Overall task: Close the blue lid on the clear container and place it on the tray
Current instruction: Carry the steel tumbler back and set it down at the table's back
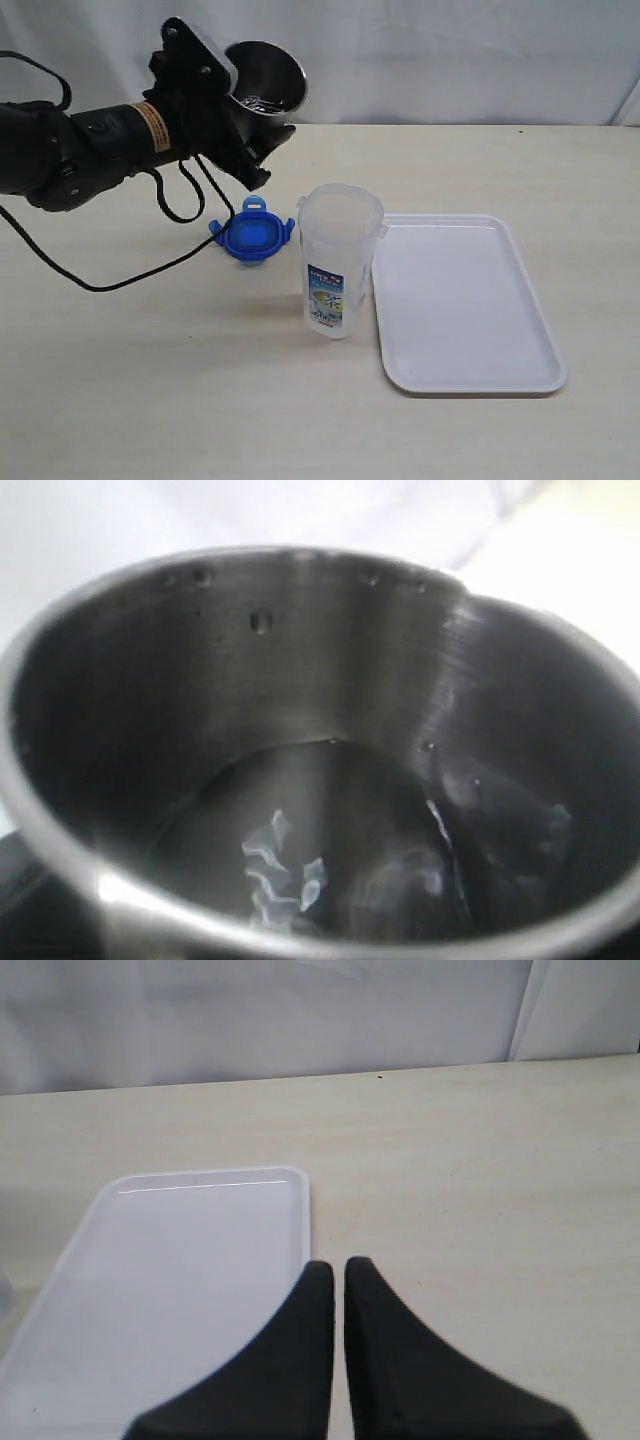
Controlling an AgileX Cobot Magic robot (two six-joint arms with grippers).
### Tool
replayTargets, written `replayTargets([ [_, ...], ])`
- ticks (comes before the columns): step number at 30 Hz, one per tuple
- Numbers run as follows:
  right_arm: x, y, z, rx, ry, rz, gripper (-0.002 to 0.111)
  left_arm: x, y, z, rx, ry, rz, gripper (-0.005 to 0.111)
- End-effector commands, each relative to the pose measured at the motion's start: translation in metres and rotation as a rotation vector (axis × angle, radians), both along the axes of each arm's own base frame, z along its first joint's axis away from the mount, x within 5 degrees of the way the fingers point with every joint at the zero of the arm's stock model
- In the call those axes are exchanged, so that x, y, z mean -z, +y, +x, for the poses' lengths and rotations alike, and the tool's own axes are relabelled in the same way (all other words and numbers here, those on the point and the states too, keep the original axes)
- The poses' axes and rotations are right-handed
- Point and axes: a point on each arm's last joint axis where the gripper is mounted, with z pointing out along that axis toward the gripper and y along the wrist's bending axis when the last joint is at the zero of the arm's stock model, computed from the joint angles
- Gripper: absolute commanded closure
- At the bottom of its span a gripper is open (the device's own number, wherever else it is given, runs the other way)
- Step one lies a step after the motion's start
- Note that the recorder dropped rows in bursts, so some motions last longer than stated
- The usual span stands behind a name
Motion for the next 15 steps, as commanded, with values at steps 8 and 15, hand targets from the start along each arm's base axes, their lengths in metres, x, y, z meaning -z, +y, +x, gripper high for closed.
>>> replayTargets([
  [8, 0.000, 0.000, 0.000, -0.001, -0.006, -0.002, 0.104, -0.025, 0.044, 0.024, -0.358, 0.117, -0.553, 0.107],
  [15, 0.000, 0.000, 0.000, -0.001, -0.006, -0.002, 0.104, -0.031, 0.064, 0.044, -0.355, 0.116, -0.578, 0.107],
])
